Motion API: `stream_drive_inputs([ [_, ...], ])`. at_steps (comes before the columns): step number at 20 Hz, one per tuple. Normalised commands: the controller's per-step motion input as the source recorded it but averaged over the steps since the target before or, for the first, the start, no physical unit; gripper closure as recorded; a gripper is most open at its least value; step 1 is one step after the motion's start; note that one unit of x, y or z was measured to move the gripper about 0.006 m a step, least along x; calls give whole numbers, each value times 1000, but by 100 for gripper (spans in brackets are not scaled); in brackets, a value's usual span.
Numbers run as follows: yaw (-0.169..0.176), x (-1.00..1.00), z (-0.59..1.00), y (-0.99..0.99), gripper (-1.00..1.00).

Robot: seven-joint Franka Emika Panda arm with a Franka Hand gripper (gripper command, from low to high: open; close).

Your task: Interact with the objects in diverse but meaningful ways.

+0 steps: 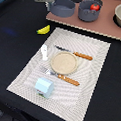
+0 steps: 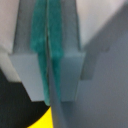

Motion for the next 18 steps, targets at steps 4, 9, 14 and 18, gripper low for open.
stream_drive_inputs([
  [4, 99, -12, 0, 306, 100],
  [9, 48, -92, -75, 191, 100],
  [14, 13, -11, -85, 237, 100],
  [18, 5, 0, -75, 308, 100],
])
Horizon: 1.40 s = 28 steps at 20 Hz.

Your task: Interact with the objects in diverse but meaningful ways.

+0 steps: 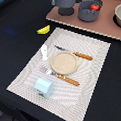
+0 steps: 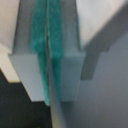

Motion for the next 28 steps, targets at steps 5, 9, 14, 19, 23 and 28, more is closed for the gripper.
stream_drive_inputs([
  [5, 20, 8, -66, 367, 100],
  [9, 26, 19, -121, 367, 100],
  [14, 27, 5, -185, 309, 100],
  [19, 32, 0, -239, 226, 100],
  [23, 28, 0, -283, 169, 100],
  [28, 35, 0, -299, 155, 100],
])
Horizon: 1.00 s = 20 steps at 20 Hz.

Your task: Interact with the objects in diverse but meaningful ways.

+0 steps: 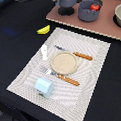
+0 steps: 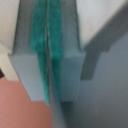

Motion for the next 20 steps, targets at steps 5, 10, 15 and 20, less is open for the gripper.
stream_drive_inputs([
  [5, 37, 0, -285, 169, 100],
  [10, 35, 0, -266, 191, 100],
  [15, 22, 0, -145, 166, -100],
  [20, -22, 59, 543, 117, -100],
])
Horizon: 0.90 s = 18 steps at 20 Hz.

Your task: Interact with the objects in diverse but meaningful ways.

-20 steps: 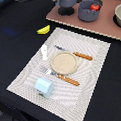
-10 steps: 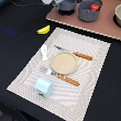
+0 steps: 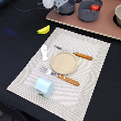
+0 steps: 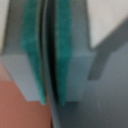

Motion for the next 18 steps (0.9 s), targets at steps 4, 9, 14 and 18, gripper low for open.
stream_drive_inputs([
  [4, -84, 173, 1000, 39, -100],
  [9, -81, 195, 1000, 12, -100],
  [14, -53, 178, 521, -99, -100],
  [18, -63, 156, 11, -447, -100],
])
